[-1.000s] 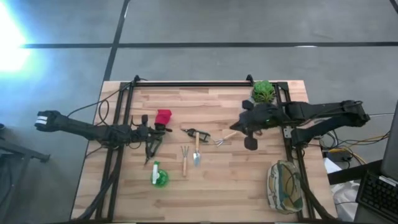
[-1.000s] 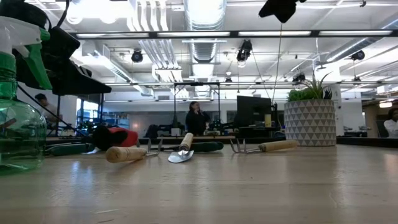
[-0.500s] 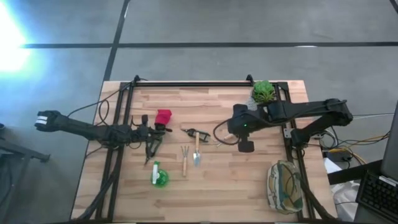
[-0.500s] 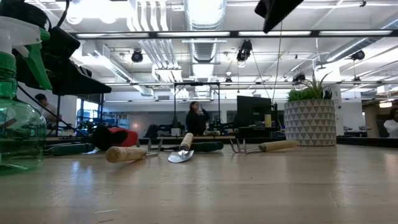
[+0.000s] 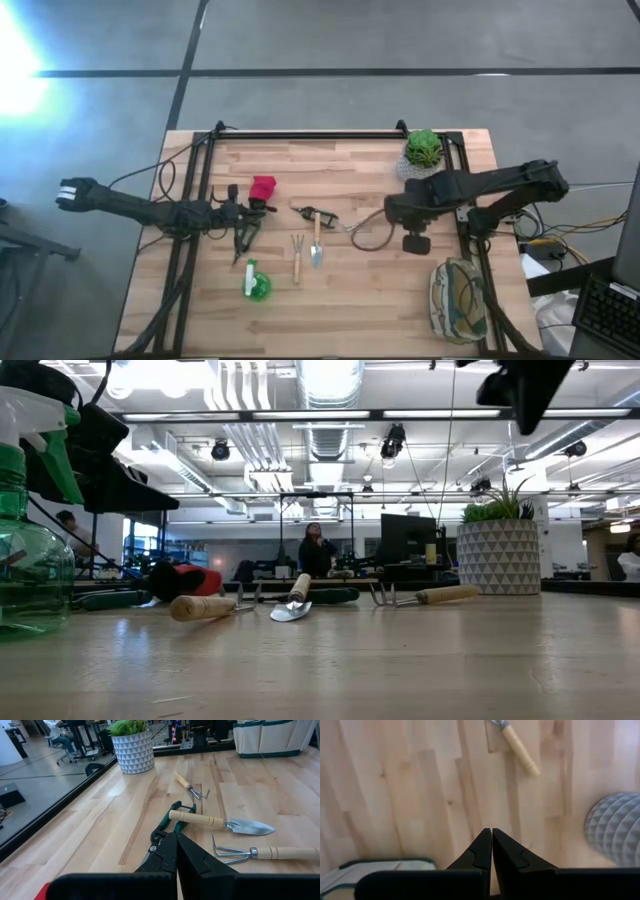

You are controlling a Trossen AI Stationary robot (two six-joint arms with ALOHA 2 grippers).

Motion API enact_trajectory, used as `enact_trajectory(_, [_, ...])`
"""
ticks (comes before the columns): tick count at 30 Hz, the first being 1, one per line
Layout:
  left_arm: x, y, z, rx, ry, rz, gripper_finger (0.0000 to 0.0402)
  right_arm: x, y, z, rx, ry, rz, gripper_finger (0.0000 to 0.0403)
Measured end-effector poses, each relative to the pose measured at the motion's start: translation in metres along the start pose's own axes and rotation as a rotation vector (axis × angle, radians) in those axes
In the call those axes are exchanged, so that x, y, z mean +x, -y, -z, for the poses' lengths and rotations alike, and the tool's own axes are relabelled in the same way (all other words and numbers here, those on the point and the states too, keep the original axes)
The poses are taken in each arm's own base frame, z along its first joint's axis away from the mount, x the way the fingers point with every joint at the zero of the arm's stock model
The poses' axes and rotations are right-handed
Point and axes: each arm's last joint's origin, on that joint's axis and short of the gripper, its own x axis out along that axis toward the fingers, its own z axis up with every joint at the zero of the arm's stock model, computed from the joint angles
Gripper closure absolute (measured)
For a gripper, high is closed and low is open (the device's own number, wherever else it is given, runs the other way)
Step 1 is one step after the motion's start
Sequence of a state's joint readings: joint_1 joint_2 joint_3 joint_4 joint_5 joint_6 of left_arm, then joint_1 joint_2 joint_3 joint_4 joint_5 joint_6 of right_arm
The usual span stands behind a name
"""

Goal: Pick & Place Garden tools in Gardening bag
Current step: Prepare the white gardening bag

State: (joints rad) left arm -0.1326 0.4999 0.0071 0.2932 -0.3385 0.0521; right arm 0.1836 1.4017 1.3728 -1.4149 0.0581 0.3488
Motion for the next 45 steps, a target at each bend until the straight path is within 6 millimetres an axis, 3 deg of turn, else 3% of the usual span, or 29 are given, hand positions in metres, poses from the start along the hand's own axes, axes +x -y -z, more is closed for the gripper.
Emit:
enact_trajectory(13, [0.000, 0.000, 0.000, 0.000, 0.000, 0.000, 0.0399, -0.021, -0.031, 0.065, 0.122, 0.043, -0.125, 0.0394])
enact_trajectory(23, [0.000, 0.000, 0.000, 0.000, 0.000, 0.000, 0.0399, -0.020, -0.052, 0.097, 0.176, -0.044, -0.131, 0.0394])
enact_trajectory(34, [0.000, 0.000, 0.000, 0.001, -0.002, 0.000, 0.0399, -0.012, -0.049, 0.111, 0.238, -0.105, -0.001, 0.0394])
enact_trajectory(45, [0.000, 0.000, 0.000, 0.001, -0.004, 0.000, 0.0399, 0.015, -0.045, 0.121, 0.303, -0.229, 0.067, 0.0394])
